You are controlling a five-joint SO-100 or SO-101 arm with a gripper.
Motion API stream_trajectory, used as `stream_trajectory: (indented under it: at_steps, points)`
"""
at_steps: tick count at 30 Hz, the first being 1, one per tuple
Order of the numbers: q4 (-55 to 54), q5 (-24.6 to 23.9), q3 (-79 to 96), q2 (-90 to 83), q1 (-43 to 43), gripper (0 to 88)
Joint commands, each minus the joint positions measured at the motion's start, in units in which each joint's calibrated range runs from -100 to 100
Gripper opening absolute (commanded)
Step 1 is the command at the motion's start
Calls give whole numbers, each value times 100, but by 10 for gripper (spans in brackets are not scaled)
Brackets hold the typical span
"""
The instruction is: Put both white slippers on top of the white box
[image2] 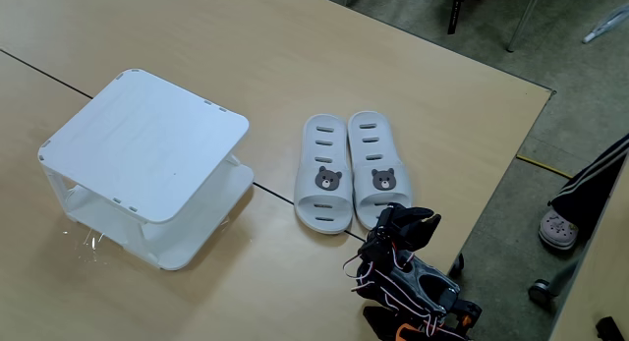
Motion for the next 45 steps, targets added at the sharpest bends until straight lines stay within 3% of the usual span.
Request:
stream_trajectory:
  at_steps: [1,11,21,33,41,45]
  points:
    - [-15,42,-9,-6,-22,8]
    - [-15,42,0,827,159,8]
    - [-7,42,-18,5833,126,8]
    - [2,42,-9,10377,134,8]
    - [2,42,-442,12169,496,8]
    - [2,42,-623,12682,1145,8]
